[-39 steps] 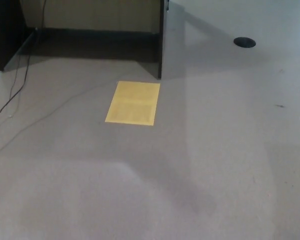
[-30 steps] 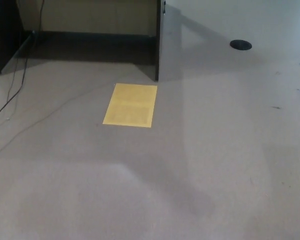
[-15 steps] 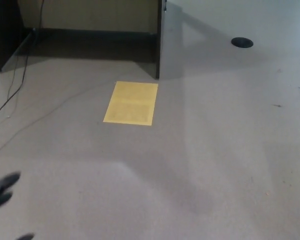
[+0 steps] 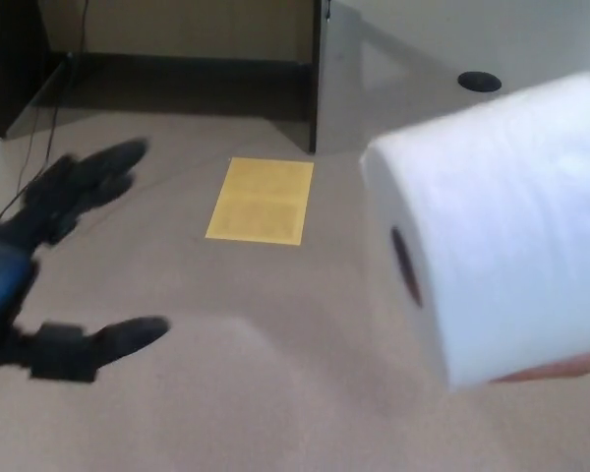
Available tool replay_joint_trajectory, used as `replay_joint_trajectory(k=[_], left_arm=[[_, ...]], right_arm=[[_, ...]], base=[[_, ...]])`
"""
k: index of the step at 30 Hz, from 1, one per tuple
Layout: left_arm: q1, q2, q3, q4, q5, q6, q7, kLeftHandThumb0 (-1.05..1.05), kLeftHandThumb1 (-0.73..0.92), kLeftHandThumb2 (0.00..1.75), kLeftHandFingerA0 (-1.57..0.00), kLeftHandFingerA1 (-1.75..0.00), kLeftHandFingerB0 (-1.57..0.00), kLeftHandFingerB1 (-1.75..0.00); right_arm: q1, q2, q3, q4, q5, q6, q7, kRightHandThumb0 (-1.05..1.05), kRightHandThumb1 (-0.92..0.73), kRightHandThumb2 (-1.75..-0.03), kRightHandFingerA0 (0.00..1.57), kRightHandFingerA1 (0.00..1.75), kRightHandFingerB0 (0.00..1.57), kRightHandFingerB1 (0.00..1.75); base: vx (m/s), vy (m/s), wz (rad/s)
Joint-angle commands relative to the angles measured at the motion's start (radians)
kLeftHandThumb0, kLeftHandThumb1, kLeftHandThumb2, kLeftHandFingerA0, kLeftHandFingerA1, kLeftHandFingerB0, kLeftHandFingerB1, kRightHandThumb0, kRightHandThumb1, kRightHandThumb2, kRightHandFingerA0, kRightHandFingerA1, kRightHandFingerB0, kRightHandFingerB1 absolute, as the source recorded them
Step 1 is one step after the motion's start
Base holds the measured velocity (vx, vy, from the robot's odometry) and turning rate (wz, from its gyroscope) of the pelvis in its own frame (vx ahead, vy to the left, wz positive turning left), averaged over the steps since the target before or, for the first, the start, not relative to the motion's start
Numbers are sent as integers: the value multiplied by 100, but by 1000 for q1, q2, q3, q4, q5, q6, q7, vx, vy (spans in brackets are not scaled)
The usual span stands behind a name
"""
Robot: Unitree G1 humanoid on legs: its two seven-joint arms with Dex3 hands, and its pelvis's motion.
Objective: A person is holding a toilet paper roll and the robot extends its left hand to grab the roll by inserting its thumb into the gap in the middle and brings its hand down by its side. Then it extends its arm again to hand the toilet paper roll back to the person.
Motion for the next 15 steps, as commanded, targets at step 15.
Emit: replay_joint_trajectory(k=[15], left_arm=[[-226, -89, -236, -175, 16, 259, -54, -49, 36, 60, -18, -35, -10, -32]], right_arm=[[-12, -9, -10, 44, -17, -7, -17, -41, -71, -61, 50, 46, 47, 39]], base=[[0, 0, 0]])
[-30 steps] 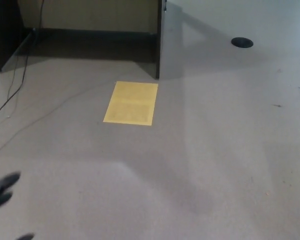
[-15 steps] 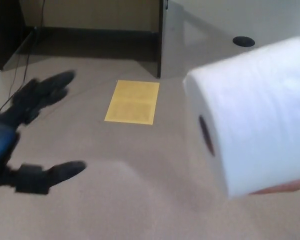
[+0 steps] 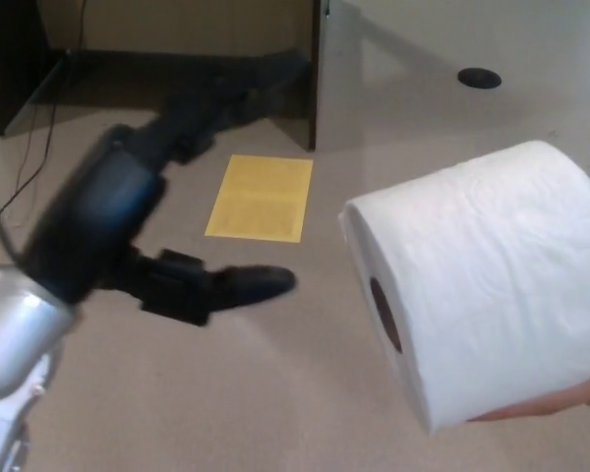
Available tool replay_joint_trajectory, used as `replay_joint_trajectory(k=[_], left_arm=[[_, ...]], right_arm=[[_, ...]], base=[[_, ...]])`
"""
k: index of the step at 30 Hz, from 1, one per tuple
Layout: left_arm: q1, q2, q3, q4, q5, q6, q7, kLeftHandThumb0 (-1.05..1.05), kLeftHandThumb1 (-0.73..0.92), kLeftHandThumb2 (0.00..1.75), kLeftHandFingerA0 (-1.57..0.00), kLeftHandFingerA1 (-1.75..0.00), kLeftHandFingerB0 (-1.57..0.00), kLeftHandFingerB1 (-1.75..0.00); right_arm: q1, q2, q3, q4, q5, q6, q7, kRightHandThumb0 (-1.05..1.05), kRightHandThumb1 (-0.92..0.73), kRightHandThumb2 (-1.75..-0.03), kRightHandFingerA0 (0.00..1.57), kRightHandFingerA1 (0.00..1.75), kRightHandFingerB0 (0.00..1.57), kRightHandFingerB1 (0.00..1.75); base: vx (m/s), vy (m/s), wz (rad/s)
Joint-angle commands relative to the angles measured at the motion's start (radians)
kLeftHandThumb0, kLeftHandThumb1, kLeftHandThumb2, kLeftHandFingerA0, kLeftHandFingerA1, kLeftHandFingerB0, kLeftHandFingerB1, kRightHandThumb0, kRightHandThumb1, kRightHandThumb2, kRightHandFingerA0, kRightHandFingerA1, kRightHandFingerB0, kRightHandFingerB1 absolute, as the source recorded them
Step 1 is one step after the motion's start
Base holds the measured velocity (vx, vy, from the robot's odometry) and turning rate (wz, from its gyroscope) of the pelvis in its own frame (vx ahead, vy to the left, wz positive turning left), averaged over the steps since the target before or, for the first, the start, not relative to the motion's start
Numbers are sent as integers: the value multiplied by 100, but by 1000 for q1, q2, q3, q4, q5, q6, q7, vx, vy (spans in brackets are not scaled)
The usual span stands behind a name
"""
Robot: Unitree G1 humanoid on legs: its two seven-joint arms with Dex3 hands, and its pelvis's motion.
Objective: A person is holding a toilet paper roll and the robot extends its left hand to grab the roll by inserting its thumb into the gap in the middle and brings its hand down by its side. Then it extends its arm again to hand the toilet paper roll back to the person.
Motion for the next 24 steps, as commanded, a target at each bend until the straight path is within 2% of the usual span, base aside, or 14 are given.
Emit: replay_joint_trajectory(k=[1, 2, 3, 4, 5, 11, 20, 21, 22, 23, 24], left_arm=[[3, -25, -71, -34, 25, 56, -31, -47, 36, 59, -18, -36, -11, -31], [-12, -22, -82, -34, 37, 63, -35, -24, 20, 78, 0, -48, 0, -48], [-6, -27, -92, -43, 33, 75, -35, -24, 19, 78, 0, -48, 0, -47], [-1, -34, -105, -50, 37, 82, -33, -45, 34, 58, -16, -35, -12, -31], [9, -37, -116, -54, 44, 75, -34, -24, 17, 77, 0, -48, 0, -48], [11, -31, -158, -56, 99, 72, -47, -27, 14, 76, 0, -48, 0, -48], [4, -93, -176, -27, 88, 59, -40, -24, 20, 78, 0, -48, 0, -48], [4, -107, -178, -24, 85, 61, -36, -43, 35, 58, -17, -36, -11, -30], [2, -115, -180, -23, 88, 65, -33, -23, 21, 79, -1, -48, -1, -47], [0, -121, -180, -24, 95, 69, -31, -23, 21, 79, -1, -48, -1, -47], [-8, -133, -183, -23, 101, 72, -26, -42, 36, 58, -17, -36, -13, -31]], right_arm=[[22, -8, -9, 13, -2, -18, -13, -41, -70, -61, 51, 47, 48, 40], [16, -4, -16, 11, 5, -20, -11, -40, -71, -61, 52, 47, 49, 41], [21, -5, -14, 8, 2, -25, -12, -40, -71, -61, 51, 47, 49, 41], [24, -6, -12, 8, -1, -22, -9, -41, -71, -61, 49, 45, 47, 39], [26, -6, -11, 8, -4, -17, -10, -41, -71, -61, 50, 45, 48, 39], [28, -7, -18, 1, 2, -24, -7, -40, -71, -61, 54, 47, 50, 41], [28, 18, -32, 13, 11, -7, 10, -38, -71, -60, 51, 45, 49, 40], [28, 16, -33, 13, 9, -6, 12, -38, -71, -60, 50, 44, 48, 40], [28, 16, -32, 12, 6, -5, 12, -39, -71, -61, 49, 44, 48, 40], [29, 18, -30, 9, 3, -5, 11, -39, -71, -61, 49, 44, 48, 40], [29, 14, -28, 5, -1, -6, 9, -38, -71, -60, 50, 45, 49, 40]], base=[[0, 0, 0], [0, 0, 0], [0, 0, 0], [0, 0, 0], [0, 0, 0], [0, 0, 0], [0, 0, 0], [0, 0, 0], [0, 0, 0], [0, 0, 0], [0, 0, 0]])
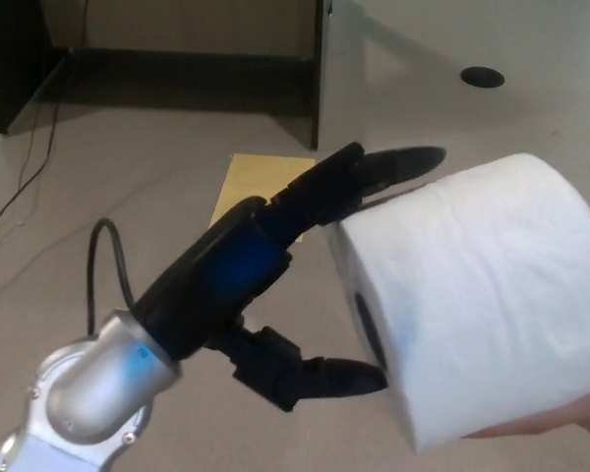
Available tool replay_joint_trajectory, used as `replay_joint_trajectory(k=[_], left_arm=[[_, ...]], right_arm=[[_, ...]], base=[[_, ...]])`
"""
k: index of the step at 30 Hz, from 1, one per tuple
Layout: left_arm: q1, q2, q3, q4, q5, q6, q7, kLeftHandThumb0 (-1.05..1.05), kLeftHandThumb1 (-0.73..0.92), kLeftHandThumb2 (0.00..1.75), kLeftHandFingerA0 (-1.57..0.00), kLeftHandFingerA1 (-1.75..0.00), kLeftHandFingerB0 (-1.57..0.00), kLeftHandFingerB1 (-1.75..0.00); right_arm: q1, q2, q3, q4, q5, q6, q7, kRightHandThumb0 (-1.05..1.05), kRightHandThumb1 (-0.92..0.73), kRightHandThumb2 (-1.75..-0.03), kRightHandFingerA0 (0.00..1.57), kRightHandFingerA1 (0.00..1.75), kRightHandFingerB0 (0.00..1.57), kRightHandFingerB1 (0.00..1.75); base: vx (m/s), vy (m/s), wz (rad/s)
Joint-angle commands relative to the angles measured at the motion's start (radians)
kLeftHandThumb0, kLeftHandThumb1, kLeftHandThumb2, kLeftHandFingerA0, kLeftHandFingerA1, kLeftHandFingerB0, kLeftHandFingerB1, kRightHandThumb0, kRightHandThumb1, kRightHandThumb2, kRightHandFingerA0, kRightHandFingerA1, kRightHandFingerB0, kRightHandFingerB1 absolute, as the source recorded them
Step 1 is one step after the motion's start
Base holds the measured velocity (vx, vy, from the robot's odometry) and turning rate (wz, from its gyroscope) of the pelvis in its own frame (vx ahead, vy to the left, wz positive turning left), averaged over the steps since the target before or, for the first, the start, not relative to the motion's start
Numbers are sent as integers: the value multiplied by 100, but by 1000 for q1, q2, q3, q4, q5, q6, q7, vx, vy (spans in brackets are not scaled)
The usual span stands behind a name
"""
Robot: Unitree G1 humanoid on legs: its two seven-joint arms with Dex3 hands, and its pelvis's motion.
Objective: A person is holding a toilet paper roll and the robot extends its left hand to grab the roll by inserting its thumb into the gap in the middle and brings its hand down by its side. Then it extends its arm again to hand the toilet paper roll back to the person.
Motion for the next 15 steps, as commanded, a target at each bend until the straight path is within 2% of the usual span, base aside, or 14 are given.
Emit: replay_joint_trajectory(k=[1, 2, 8, 13, 14, 15], left_arm=[[-31, -37, -6, 16, 49, 3, 20, -43, 36, 58, -19, -37, -14, -32], [-32, -48, -3, 24, 45, -9, 22, -21, 22, 80, -7, -50, -6, -49], [-13, -52, 11, 20, 72, -47, 18, -21, 25, 82, -11, -52, -10, -51], [8, -32, 26, -31, 75, 1, 1, -21, 26, 84, -13, -53, -13, -51], [-12, -31, 37, -14, 73, -18, -1, -38, 42, 53, -30, -35, -30, -31], [-19, -27, 42, -16, 75, -12, -4, -39, 43, 53, -30, -34, -31, -31]], right_arm=[[3, -4, -4, 0, 1, 7, 8, -39, -71, -60, 51, 45, 49, 40], [2, -5, -6, 1, 1, 8, 6, -39, -70, -60, 51, 46, 48, 40], [-3, -6, -6, -5, 1, 3, 9, -38, -70, -61, 54, 49, 50, 41], [-2, -2, -6, -4, 2, -3, 11, -38, -70, -60, 53, 45, 49, 40], [-16, -2, -9, -3, 3, -10, 6, -37, -69, -60, 55, 49, 50, 42], [-21, 0, -10, -2, 4, -7, 8, -38, -69, -60, 54, 49, 49, 42]], base=[[0, 0, 0], [0, 0, 0], [0, 0, 0], [0, 0, 0], [0, 0, 0], [0, 0, 0]])
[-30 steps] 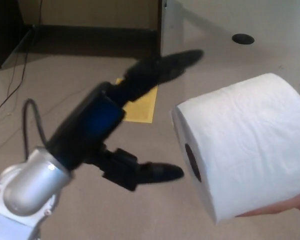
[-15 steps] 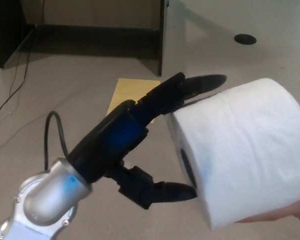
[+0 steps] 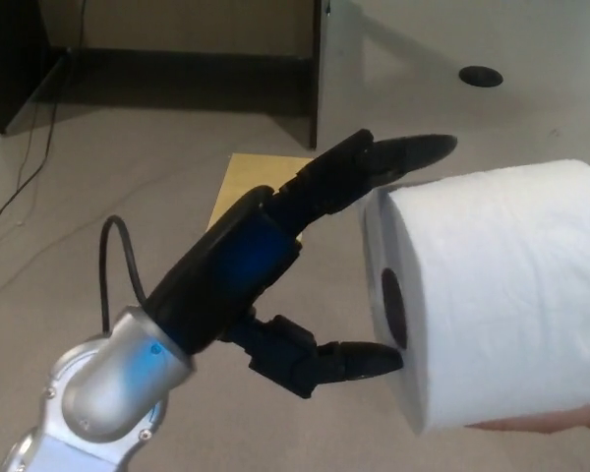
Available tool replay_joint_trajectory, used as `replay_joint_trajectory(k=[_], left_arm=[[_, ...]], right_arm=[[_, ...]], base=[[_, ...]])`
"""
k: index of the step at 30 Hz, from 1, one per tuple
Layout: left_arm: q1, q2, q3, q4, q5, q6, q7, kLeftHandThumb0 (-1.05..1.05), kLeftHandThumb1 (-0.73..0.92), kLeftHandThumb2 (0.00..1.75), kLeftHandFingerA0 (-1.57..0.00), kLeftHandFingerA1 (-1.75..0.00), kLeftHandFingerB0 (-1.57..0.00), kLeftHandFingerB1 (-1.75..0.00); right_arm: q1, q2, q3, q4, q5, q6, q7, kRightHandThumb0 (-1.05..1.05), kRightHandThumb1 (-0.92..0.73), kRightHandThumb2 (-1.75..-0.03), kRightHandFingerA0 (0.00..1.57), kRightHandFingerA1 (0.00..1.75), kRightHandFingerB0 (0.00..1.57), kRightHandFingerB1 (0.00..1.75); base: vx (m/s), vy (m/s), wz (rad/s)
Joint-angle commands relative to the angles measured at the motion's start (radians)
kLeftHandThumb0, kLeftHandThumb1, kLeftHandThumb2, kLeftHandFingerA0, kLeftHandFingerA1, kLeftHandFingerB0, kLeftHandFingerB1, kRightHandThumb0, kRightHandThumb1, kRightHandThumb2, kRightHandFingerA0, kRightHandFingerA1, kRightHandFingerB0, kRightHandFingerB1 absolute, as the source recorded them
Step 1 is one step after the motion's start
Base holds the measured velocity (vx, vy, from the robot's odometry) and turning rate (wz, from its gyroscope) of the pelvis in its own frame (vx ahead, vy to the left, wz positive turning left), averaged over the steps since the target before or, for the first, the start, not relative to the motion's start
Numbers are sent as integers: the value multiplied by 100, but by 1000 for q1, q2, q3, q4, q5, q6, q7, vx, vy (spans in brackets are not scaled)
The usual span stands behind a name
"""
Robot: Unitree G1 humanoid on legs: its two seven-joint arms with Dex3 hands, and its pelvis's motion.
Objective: A person is holding a toilet paper roll and the robot extends its left hand to grab the roll by inserting its thumb into the gap in the middle and brings its hand down by its side. Then it extends its arm again to hand the toilet paper roll back to the person.
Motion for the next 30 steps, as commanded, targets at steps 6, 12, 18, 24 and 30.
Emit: replay_joint_trajectory(k=[6, 12, 18, 24, 30], left_arm=[[-40, 42, 77, -24, -26, 25, -33, -38, 44, 53, -30, -33, -31, -31], [-57, 51, 128, 15, -60, -25, -55, -39, 42, 62, -30, -40, -31, -37], [-72, 68, 156, 22, -56, -17, -66, -38, 40, 59, -32, -39, -33, -36], [-43, 46, 118, 2, -49, -12, -61, -41, 40, 59, -31, -39, -32, -36], [-45, 32, 85, -3, -19, 8, -50, -39, 44, 54, -33, -34, -34, -32]], right_arm=[[-27, 5, -4, 3, -3, 8, 7, -39, -71, -60, 51, 46, 48, 40], [-19, 6, -12, 4, 7, 2, 12, -38, -70, -60, 52, 47, 48, 40], [-17, 6, -7, 6, 0, 9, 17, -39, -71, -60, 50, 47, 47, 40], [-11, 11, -11, 10, 2, 8, 12, -40, -70, -60, 51, 46, 47, 39], [-9, 10, -27, 5, 18, -2, 20, -38, -70, -60, 51, 47, 48, 40]], base=[[0, 0, 0], [0, 0, 0], [0, 0, 0], [0, 0, 0], [0, 0, 0]])
